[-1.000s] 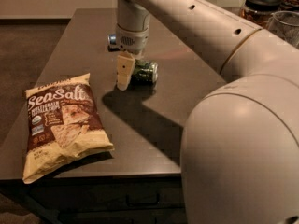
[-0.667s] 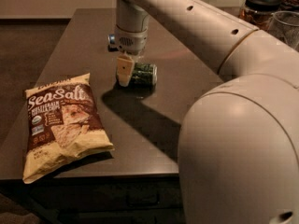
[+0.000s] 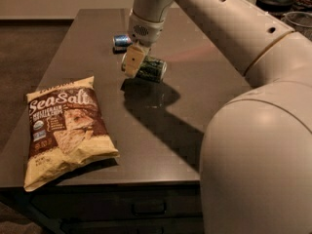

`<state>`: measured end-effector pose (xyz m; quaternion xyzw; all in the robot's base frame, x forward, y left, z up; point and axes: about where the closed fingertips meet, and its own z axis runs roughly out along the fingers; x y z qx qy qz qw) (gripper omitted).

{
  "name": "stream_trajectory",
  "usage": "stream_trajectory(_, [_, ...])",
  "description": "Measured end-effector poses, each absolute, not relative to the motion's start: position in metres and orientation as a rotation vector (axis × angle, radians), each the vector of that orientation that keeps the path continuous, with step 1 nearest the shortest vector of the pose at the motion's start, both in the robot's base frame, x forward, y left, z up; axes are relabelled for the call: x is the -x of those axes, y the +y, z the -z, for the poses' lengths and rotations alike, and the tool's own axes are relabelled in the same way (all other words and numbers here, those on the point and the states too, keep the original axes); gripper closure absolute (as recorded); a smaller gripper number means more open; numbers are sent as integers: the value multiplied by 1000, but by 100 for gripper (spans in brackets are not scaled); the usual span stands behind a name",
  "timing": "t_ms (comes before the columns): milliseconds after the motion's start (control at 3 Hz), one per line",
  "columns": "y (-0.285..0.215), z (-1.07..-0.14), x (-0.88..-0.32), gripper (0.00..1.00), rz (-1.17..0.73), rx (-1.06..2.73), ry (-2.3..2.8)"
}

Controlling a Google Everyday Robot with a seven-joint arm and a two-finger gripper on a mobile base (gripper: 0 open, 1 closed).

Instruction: Place green can upright

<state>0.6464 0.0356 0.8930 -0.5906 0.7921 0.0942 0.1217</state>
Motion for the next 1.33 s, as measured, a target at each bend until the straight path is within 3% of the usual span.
stream_trajectory(333, [23, -912, -646, 100, -377, 1649, 2212])
stream_trajectory(1333, [-21, -934, -668, 100, -536, 1233, 1942])
